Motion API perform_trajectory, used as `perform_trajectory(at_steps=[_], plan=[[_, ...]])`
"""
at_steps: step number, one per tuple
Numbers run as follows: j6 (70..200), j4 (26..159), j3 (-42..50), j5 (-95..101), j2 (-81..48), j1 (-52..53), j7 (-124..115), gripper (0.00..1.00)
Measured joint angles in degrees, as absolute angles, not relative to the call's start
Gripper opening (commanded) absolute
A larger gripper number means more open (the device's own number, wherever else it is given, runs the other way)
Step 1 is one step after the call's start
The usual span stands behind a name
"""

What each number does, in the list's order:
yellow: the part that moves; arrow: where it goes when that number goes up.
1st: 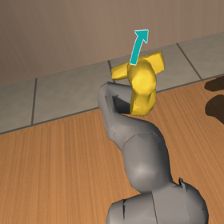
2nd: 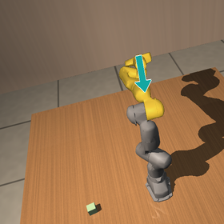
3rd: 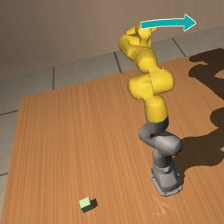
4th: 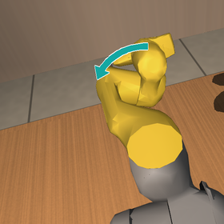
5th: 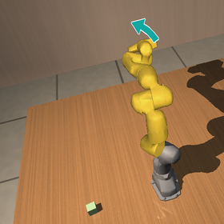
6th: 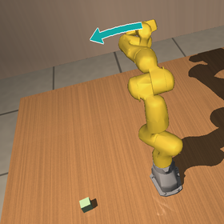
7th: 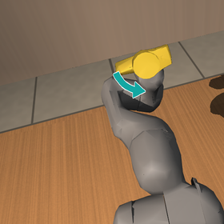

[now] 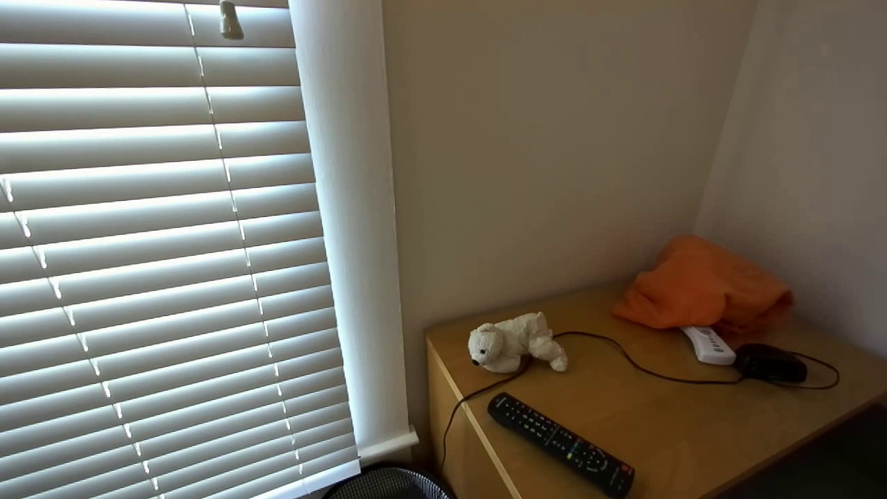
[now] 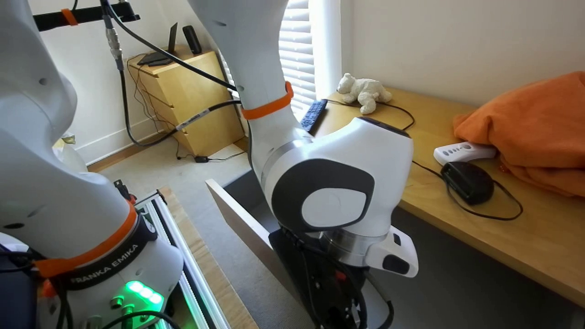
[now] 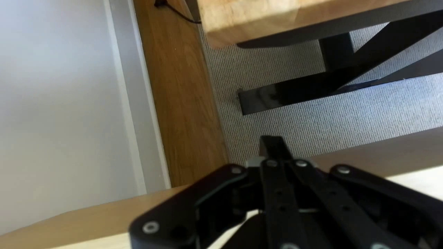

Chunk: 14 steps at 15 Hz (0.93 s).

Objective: Close the top drawer

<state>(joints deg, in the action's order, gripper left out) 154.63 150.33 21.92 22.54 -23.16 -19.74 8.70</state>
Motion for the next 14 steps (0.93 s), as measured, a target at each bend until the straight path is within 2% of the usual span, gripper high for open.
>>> perform_trajectory(at_steps=[6, 9, 14], plan=[[170.74, 156.17, 19.36, 18.70, -21.39, -25.42, 19.83, 0.00], [175.83, 157.65, 9.17, 7.58, -20.87, -35.23, 30.11, 0.00], [176.22, 156.84, -10.14, -15.74, -20.08, -50.19, 48.55, 0.00]])
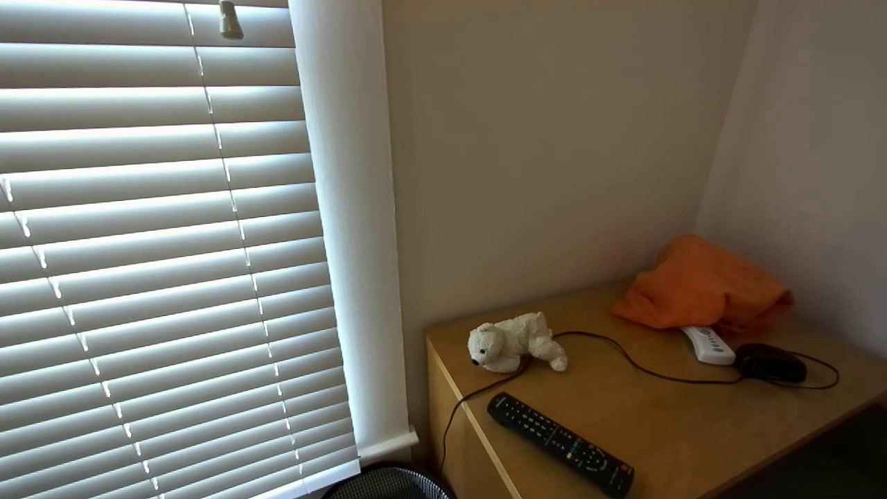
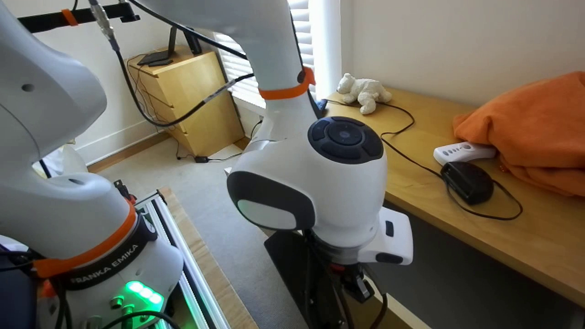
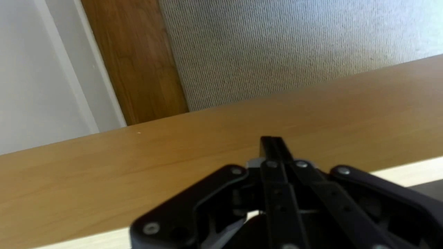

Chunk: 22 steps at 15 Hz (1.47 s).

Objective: Close the top drawer

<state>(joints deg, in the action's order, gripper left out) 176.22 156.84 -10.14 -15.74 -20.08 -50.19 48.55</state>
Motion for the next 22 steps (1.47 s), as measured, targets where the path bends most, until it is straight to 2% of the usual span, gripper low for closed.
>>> perform_trajectory(at_steps=[4, 6, 16, 22], plan=[[175.25, 153.06, -26.21, -33.75, -20.84, -61.91, 61.68, 0.01], [175.20, 151.48, -31.38, -37.38, -21.32, -65.74, 64.56, 0.01], [175.18, 150.69, -32.75, -37.90, -21.93, -66.58, 64.37, 0.00], [175.30, 151.89, -30.59, -37.58, -23.34, -62.18, 63.07, 0.00]])
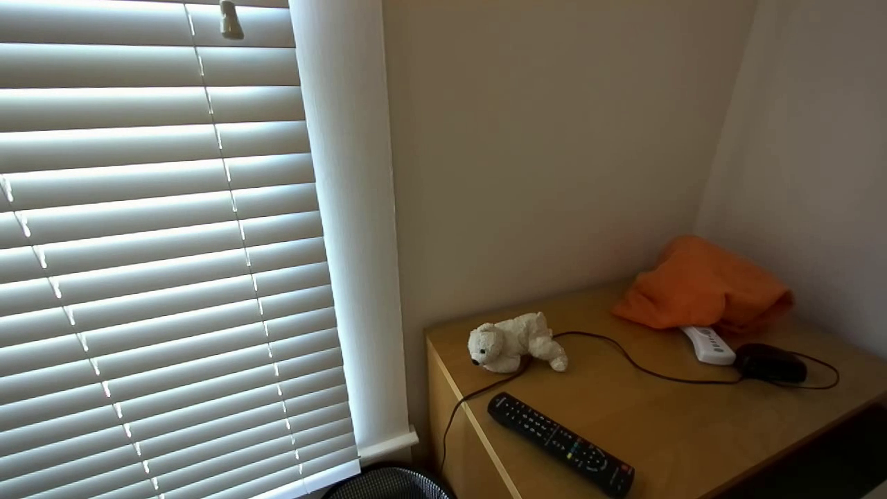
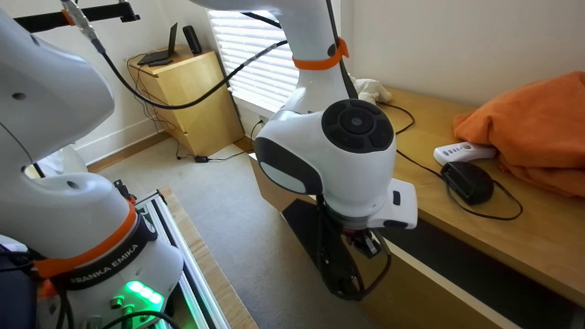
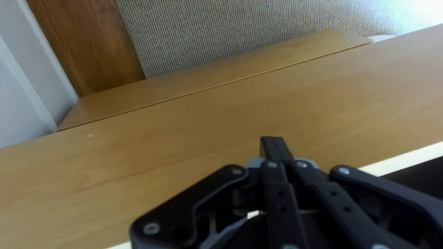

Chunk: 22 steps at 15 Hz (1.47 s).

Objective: Close the top drawer

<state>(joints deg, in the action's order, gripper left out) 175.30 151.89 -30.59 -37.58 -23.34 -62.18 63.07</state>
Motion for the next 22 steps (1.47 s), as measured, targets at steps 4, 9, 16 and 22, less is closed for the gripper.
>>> perform_trajectory(at_steps=[4, 9, 16, 22], plan=[[175.52, 150.48, -31.00, -37.55, -25.64, -61.49, 63.65, 0.00], [177.47, 148.35, -36.56, -37.58, -29.53, -67.30, 68.53, 0.00], [183.09, 146.46, -46.71, -19.43, -40.80, -81.14, 66.82, 0.00], [184.24, 145.48, -46.17, 0.70, -48.61, -85.69, 58.07, 0.00]])
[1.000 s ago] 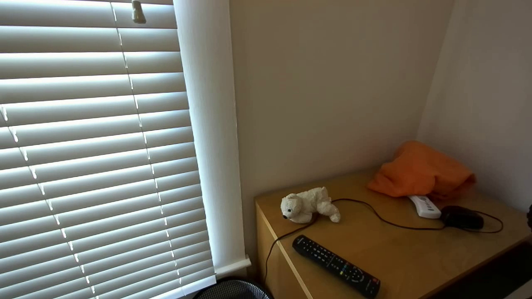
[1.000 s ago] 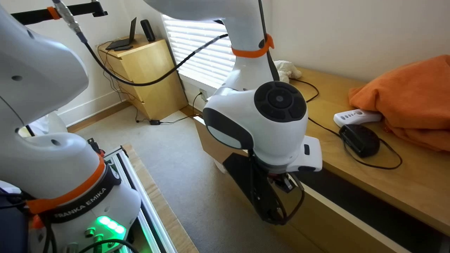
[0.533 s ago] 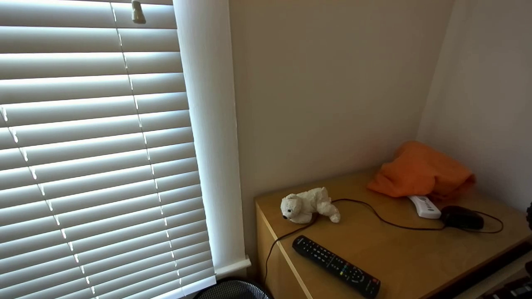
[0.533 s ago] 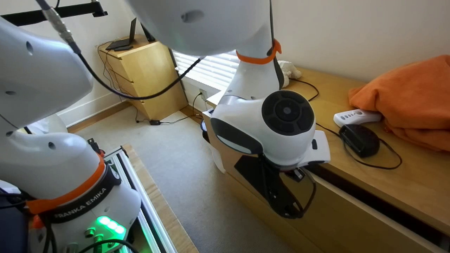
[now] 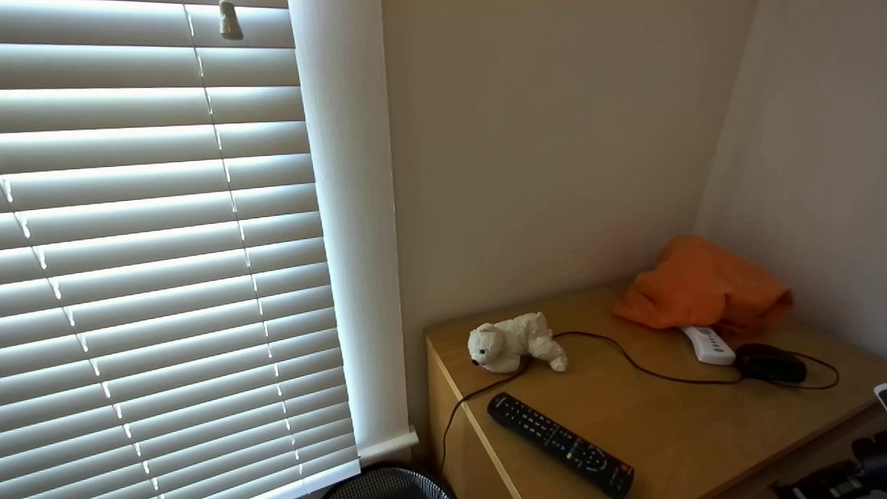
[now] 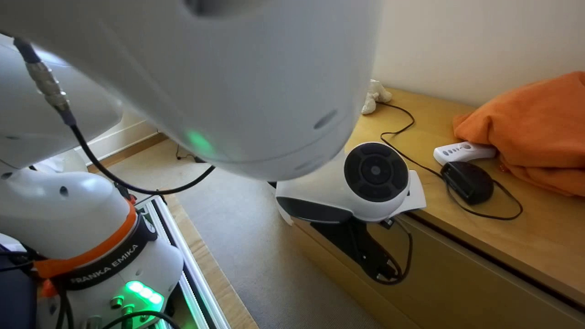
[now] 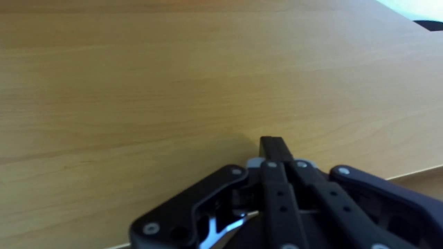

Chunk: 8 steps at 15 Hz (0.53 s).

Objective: Close the top drawer

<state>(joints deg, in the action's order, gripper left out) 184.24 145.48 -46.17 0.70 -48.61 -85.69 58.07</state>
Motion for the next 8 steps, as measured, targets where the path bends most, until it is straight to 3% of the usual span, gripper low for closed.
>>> perform_trajectory(at_steps=[8], plan=[[184.61, 143.77, -46.45, 14.79, -56.41, -91.85, 54.64, 0.00]])
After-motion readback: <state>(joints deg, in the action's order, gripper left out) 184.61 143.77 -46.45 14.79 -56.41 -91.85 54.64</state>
